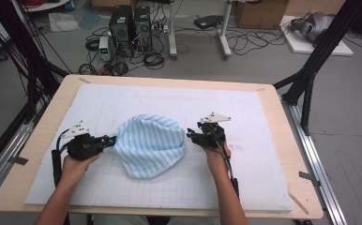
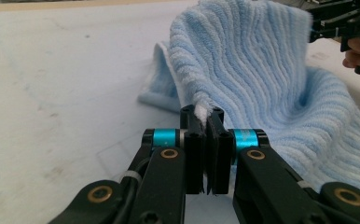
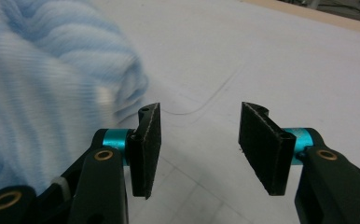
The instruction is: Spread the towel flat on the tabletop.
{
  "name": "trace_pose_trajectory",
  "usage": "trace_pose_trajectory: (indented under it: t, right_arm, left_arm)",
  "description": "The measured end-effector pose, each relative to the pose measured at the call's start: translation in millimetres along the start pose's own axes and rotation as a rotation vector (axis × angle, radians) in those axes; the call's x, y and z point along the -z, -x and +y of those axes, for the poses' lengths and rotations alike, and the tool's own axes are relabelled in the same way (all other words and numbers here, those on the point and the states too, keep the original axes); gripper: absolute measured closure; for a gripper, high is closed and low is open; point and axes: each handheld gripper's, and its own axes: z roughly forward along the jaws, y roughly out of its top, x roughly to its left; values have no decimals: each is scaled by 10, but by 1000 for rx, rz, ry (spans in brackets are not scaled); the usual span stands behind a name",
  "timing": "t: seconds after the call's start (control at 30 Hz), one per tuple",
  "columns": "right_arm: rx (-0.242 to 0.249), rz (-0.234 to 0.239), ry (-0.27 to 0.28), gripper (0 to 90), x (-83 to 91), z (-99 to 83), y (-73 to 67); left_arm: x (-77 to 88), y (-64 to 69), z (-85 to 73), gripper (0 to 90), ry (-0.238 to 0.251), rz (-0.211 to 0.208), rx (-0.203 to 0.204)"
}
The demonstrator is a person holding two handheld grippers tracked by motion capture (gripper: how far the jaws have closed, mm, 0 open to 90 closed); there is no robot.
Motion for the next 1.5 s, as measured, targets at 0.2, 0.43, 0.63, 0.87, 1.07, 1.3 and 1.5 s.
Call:
trace_pose_trajectory:
  t: [0.2, 0.43, 0.63, 0.87, 1.07, 1.3, 1.5]
  right_arm:
    - [14, 72, -30, 456, -203, 32, -179]
    - [70, 163, -136, 450, -488, -12, -415]
    - [123, 162, -143, 805, -489, 6, -410]
    - [87, 113, -80, 520, -476, 36, -338]
    - [179, 104, -120, 501, -692, 141, -445]
    - [256, 137, -176, 855, -698, 202, -540]
    - [213, 58, -191, 855, -410, 69, -279]
  left_arm:
    - [147, -106, -60, 867, 18, 55, 22]
    - [203, -196, -120, 867, 18, 94, 43]
    - [177, -203, -138, 867, 13, 95, 44]
    - [177, -197, -132, 866, 23, 90, 43]
    - [141, -194, -157, 866, 17, 87, 49]
    - [116, -236, -156, 866, 19, 96, 47]
    - [-12, -286, -91, 865, 8, 110, 35]
